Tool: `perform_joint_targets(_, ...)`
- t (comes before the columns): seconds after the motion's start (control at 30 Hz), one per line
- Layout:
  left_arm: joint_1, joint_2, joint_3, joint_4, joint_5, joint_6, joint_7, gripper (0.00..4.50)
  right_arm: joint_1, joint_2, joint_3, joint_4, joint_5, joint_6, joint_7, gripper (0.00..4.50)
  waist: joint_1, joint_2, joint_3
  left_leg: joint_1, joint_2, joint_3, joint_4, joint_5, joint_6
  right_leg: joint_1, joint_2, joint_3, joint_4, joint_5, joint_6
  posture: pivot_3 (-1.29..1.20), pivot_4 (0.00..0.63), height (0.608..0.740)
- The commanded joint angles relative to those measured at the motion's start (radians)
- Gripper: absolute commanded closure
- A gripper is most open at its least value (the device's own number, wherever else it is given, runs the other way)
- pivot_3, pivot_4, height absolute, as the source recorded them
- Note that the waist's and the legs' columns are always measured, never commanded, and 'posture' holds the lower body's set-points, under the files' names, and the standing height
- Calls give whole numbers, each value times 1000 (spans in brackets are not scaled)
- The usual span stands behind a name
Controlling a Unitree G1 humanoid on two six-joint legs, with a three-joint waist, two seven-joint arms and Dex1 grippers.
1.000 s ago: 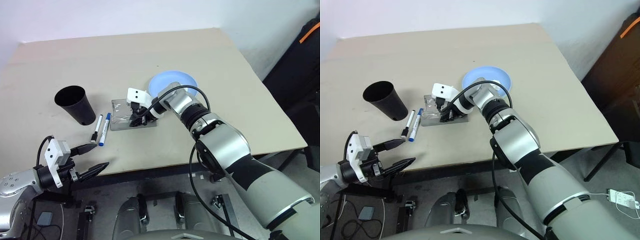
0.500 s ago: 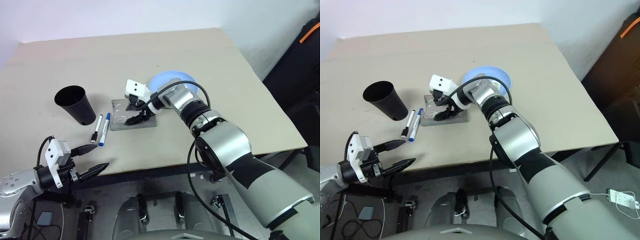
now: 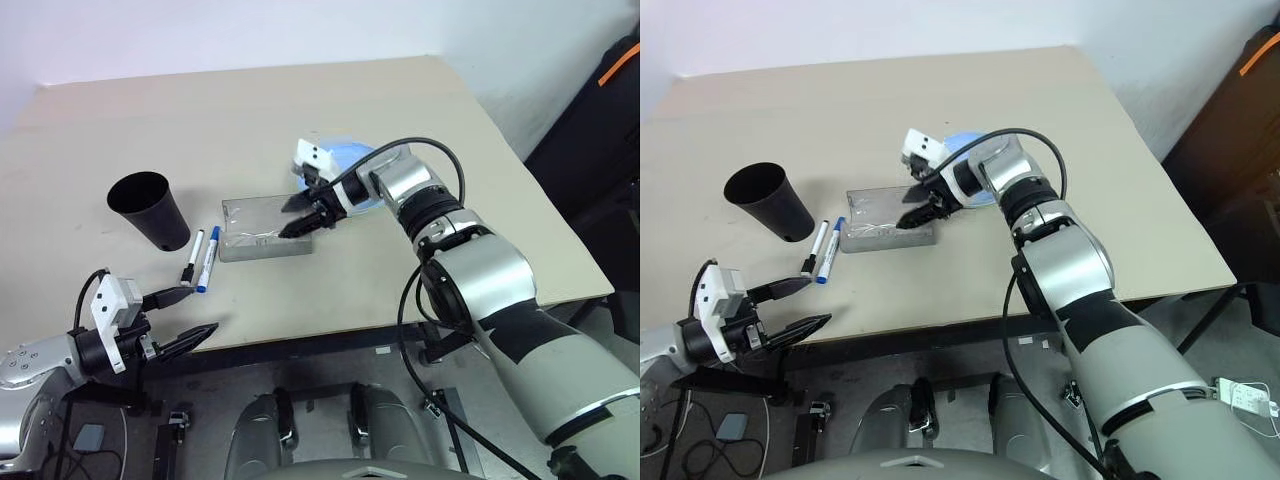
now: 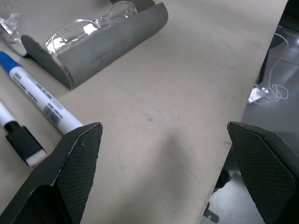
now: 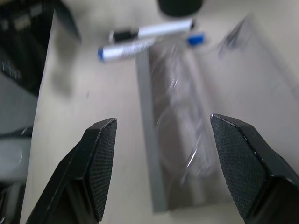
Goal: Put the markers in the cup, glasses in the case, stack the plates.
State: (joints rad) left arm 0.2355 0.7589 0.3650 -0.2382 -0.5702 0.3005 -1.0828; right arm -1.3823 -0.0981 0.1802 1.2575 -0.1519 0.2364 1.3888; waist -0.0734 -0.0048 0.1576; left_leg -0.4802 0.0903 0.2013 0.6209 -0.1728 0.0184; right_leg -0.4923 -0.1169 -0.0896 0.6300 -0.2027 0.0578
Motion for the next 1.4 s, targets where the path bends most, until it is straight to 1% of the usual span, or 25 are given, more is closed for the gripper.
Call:
perform_joint_targets(0.03, -15, 12, -3, -13, -4, 3, -4, 0, 1, -13, 18, -39, -10, 4, -3, 1142, 0, 0, 0, 0, 0, 0, 1, 0, 0, 0, 0, 0, 0, 0, 0, 0, 150, 711)
perform_joint_targets(0.47, -27, 11, -19, -28, -1, 17, 6, 0, 27, -41, 80, -21, -50, 53, 50, 1142, 2, 0, 0, 0, 0, 0, 3, 0, 0, 1, 0, 0, 0, 0, -1, 0, 150, 711)
perform_joint_targets(0.87, -17, 9, -16, 16, 16, -22, -20, 0, 38, -31, 112, -29, -60, 63, 79, 1142, 2, 0, 0, 0, 0, 0, 2, 0, 0, 1, 0, 0, 0, 0, -1, 0, 150, 711)
perform_joint_targets(0.97, -15, 8, -19, 18, 18, -28, -21, 0, 40, -30, 109, -26, -58, 70, 70, 1709, 3, 0, 0, 0, 0, 0, 2, 0, 0, 1, 0, 0, 0, 0, -1, 0, 150, 711)
perform_joint_targets(1.2, -16, 7, -26, 3, 18, -22, -14, 0, 48, -29, 121, -27, -65, 72, 61, 4209, 3, 0, 0, 0, 0, 0, 2, 0, 0, 1, 0, 0, 0, 0, -1, 0, 150, 711)
perform_joint_targets(1.23, -18, 8, -27, 1, 18, -20, -13, 0, 47, -28, 120, -24, -65, 76, 54, 4485, 3, 0, 0, 0, 0, 0, 2, 0, 0, 1, 0, 0, 0, 0, -1, 0, 150, 711)
perform_joint_targets(1.4, -28, 14, -32, 10, 19, -19, -19, 0, 39, -28, 110, -21, -60, 90, 52, 4485, 2, 0, 0, 0, 0, 0, 2, 0, 0, 1, -1, 0, 0, 1, -1, 0, 150, 711)
